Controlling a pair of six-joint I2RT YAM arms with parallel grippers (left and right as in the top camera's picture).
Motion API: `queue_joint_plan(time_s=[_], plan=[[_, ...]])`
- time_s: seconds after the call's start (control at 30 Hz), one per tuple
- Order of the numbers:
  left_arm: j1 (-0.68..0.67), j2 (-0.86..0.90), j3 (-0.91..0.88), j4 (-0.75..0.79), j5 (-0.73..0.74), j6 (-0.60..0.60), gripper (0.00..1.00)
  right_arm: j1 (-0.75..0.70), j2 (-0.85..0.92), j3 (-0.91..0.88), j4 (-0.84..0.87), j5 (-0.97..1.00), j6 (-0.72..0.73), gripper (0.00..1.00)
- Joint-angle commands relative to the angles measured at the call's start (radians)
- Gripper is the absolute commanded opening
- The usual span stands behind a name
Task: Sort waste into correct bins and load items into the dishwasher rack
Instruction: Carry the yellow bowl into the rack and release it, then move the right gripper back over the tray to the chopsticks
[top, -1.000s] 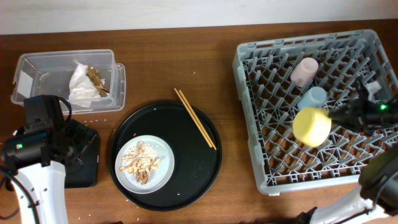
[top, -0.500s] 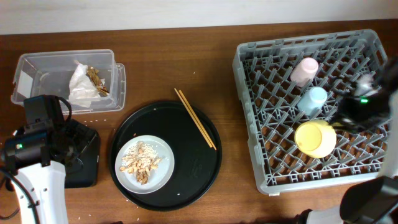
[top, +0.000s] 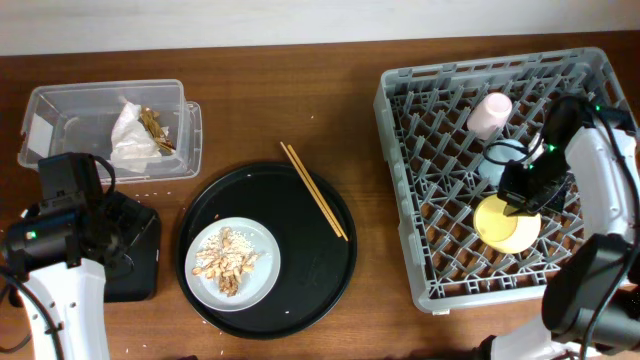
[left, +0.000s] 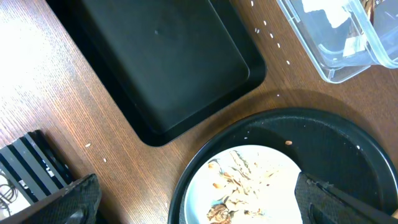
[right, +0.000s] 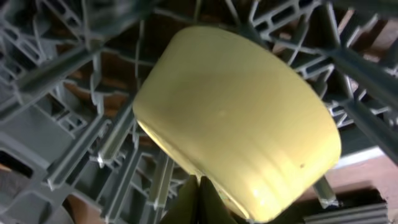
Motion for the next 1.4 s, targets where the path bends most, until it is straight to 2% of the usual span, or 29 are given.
queue_joint_plan(time_s=[0.0,0.27,0.47,0.53,0.63,0.7,0.8,0.83,0.87,0.9,0.93,1.03,1.07,1.1,1.23,1.37], plan=[[0.005,-0.012,-0.003,0.000,-0.001,-0.009,0.99,-0.015,0.010,-0.006,0.031,0.093,0.060,0.04],[0.005,-0.012,-0.003,0.000,-0.001,-0.009,0.99,-0.096,0.010,0.029,0.052,0.108,0.067,0.04],[0.005,-0.012,-0.003,0.000,-0.001,-0.009,0.99,-0.106,0.007,0.085,0.023,0.095,0.066,0.04],[0.005,-0.012,-0.003,-0.001,-0.001,-0.009,0.99,-0.101,0.000,0.099,-0.003,0.035,0.045,0.04],[0.005,-0.012,-0.003,-0.001,-0.001,-0.009,0.99,-0.072,-0.049,0.127,-0.040,-0.215,-0.098,0.04],[0.005,-0.012,-0.003,0.000,-0.001,-0.009,0.99,-0.029,-0.096,0.141,-0.044,-0.307,-0.108,0.05],[0.005,-0.012,-0.003,0.000,-0.001,-0.009,0.99,0.100,-0.174,0.153,-0.018,-0.365,-0.107,0.20],[0.005,-0.012,-0.003,0.000,-0.001,-0.009,0.99,0.162,-0.195,0.153,0.003,-0.373,-0.107,0.33],[0.005,-0.012,-0.003,0.000,-0.001,-0.009,0.99,0.231,-0.208,0.153,0.029,-0.372,-0.107,0.52],[0.005,-0.012,-0.003,-0.001,-0.001,-0.009,0.99,0.299,-0.211,0.153,0.058,-0.372,-0.107,0.96],[0.005,-0.012,-0.003,-0.001,-0.001,-0.009,0.99,0.371,-0.209,0.152,0.095,-0.371,-0.108,0.99],[0.005,-0.012,-0.003,0.000,-0.001,-0.009,0.99,0.544,-0.176,0.152,0.212,-0.349,-0.133,0.99],[0.005,-0.012,-0.003,0.000,-0.001,-0.009,0.99,0.608,-0.154,0.152,0.264,-0.299,-0.132,0.84],[0.005,-0.012,-0.003,-0.001,-0.001,-0.009,0.99,0.653,-0.135,0.152,0.301,-0.243,-0.121,0.79],[0.005,-0.012,-0.003,0.000,-0.001,-0.009,0.99,0.804,-0.010,0.152,0.427,0.010,-0.025,0.79],[0.005,-0.012,-0.003,-0.001,-0.001,-0.009,0.99,0.864,0.117,0.152,0.540,0.070,-0.015,0.79]])
